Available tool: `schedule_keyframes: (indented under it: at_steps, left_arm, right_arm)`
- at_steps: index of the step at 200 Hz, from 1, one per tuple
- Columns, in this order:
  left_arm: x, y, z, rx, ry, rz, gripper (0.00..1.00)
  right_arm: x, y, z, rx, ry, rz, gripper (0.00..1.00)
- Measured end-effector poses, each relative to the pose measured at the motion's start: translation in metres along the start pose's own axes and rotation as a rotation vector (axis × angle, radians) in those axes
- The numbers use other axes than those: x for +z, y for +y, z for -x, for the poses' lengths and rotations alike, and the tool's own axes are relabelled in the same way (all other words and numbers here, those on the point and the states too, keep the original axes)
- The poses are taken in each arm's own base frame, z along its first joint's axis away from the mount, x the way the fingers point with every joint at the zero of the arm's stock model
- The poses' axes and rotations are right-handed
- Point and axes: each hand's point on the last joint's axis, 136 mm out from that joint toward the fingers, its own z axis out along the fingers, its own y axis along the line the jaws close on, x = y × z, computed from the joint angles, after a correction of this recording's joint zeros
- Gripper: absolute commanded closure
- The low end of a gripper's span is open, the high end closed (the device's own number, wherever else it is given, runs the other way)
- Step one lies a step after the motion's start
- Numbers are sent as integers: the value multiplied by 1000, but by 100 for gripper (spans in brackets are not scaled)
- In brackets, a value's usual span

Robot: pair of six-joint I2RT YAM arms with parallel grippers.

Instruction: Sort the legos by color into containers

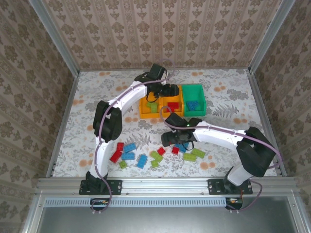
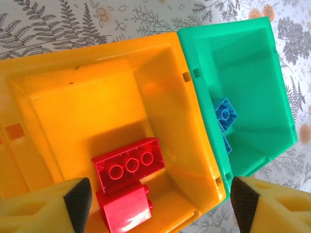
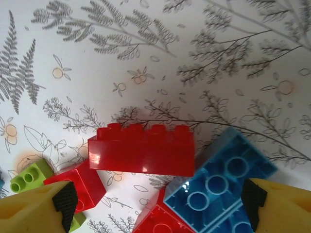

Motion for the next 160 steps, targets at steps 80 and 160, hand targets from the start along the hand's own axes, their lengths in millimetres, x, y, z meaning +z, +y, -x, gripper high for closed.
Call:
schedule_keyframes:
  at_steps: [80, 160]
  left_arm:
    - [-12, 12, -18, -12, 9, 13, 0]
    - [-21, 32, -16, -39, -8, 33, 0]
  right_arm:
    - [11, 10, 0, -52, 39, -76, 9]
    - [22, 12, 0, -74, 78, -109, 16]
